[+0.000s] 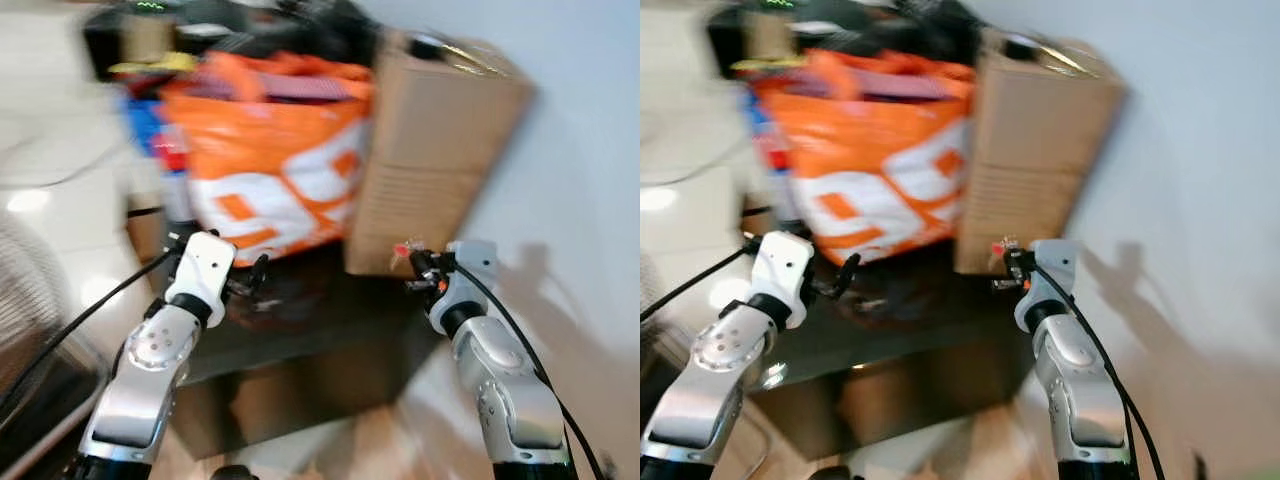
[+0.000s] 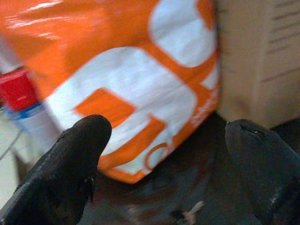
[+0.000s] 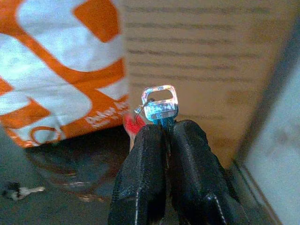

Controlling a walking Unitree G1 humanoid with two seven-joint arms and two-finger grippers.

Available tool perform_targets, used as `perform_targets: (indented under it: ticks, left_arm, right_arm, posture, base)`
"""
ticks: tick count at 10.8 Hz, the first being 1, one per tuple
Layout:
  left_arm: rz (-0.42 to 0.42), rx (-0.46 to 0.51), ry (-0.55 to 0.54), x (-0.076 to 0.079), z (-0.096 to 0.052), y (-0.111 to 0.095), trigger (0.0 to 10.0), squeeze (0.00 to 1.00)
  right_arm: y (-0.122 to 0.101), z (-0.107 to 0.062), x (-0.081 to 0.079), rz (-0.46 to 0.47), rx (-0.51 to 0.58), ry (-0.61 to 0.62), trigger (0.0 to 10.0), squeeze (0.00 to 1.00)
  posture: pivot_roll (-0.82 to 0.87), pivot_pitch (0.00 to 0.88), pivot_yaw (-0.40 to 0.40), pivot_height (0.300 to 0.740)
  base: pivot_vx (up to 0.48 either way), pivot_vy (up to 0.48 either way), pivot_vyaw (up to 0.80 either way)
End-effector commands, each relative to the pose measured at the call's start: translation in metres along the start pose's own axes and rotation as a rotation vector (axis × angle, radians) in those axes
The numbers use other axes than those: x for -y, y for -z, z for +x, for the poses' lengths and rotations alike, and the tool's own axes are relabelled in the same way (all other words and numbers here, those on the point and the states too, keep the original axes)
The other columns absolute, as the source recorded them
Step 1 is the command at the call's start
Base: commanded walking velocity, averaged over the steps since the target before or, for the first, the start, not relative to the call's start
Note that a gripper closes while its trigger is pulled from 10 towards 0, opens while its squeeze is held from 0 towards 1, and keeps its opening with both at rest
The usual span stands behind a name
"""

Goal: Hang keys on a hook

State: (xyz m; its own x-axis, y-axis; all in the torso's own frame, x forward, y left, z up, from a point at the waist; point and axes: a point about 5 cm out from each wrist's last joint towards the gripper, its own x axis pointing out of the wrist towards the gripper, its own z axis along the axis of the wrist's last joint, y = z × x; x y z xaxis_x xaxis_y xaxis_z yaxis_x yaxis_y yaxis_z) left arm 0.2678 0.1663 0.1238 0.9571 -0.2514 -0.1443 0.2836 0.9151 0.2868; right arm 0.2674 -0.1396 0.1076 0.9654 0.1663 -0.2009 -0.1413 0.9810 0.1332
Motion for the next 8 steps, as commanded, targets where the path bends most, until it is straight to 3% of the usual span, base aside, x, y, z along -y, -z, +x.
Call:
perform_targets:
  ticks: [1, 5, 8]
  left_arm:
    - [0.010, 0.011, 0.003, 0.0005, 0.0013, -0.0026, 10.0, 0.00]
    - [0.007, 0.004, 0.008, -0.0014, 0.0026, -0.0025, 10.0, 0.00]
    - [0.034, -0.001, 0.070, -0.0040, 0.0067, -0.0045, 10.0, 0.00]
  right_arm:
    - [-0.0032, -0.0005, 0.0025, -0.001, 0.011, 0.001, 10.0, 0.00]
    - [0.0011, 0.0009, 0.0061, 0.033, -0.001, 0.049, 10.0, 0.00]
    - [0.0039, -0.0037, 0.0037, 0.055, 0.007, 0.085, 10.0, 0.00]
  posture:
    - [0.04, 0.000, -0.097, 0.740]
    - [0.04, 0.000, -0.087, 0.740]
    - [-0.01, 0.000, -0.002, 0.740]
  base:
    - [0.000, 0.000, 0.00]
    - [0.000, 0.000, 0.00]
    - [0.000, 0.255, 0.00]
